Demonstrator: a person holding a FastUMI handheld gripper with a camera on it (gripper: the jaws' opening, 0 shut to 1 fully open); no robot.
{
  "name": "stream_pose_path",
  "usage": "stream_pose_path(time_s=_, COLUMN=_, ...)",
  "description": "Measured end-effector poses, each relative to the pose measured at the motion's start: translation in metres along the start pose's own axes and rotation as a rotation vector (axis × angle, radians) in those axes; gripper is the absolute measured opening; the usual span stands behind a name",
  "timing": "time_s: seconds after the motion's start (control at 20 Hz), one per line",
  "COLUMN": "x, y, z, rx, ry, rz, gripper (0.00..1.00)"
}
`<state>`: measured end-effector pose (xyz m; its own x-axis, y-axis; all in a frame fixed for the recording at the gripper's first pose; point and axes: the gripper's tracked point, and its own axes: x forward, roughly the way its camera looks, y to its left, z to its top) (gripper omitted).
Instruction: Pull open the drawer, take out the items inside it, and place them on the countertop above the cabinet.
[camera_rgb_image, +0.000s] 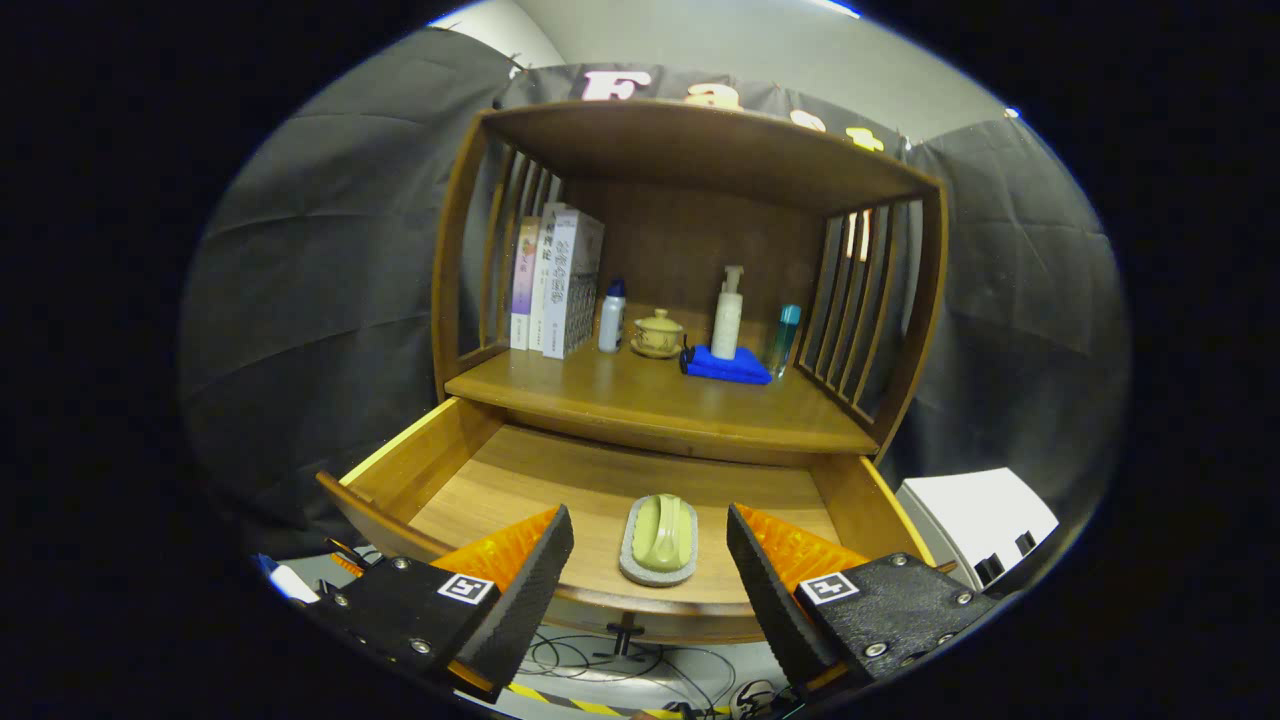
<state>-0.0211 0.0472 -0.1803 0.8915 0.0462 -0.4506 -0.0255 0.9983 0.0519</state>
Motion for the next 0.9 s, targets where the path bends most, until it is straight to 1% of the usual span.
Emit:
stream_pose_path(time_s=0.25, x=0.054, y=-0.02, z=-0.018, rx=0.054, ry=0.178, rz=-0.018, gripper=0.95)
stream_pose_path(time_s=0.4, x=0.081, y=-0.023, z=-0.033, rx=0.051, ry=0.28, rz=-0.04, gripper=0.95)
stream_pose_path(time_s=0.6, x=0.11, y=-0.02, z=-0.06, rx=0.054, ry=0.394, rz=-0.039, gripper=0.95)
stream_pose_path(time_s=0.7, x=0.119, y=-0.017, z=-0.072, rx=0.052, ry=0.431, rz=-0.035, gripper=0.94)
stream_pose_path(time_s=0.8, x=0.124, y=-0.017, z=-0.079, rx=0.036, ry=0.457, rz=-0.034, gripper=0.91)
stream_pose_path(time_s=0.9, x=0.126, y=-0.021, z=-0.084, rx=0.014, ry=0.471, rz=-0.05, gripper=0.88)
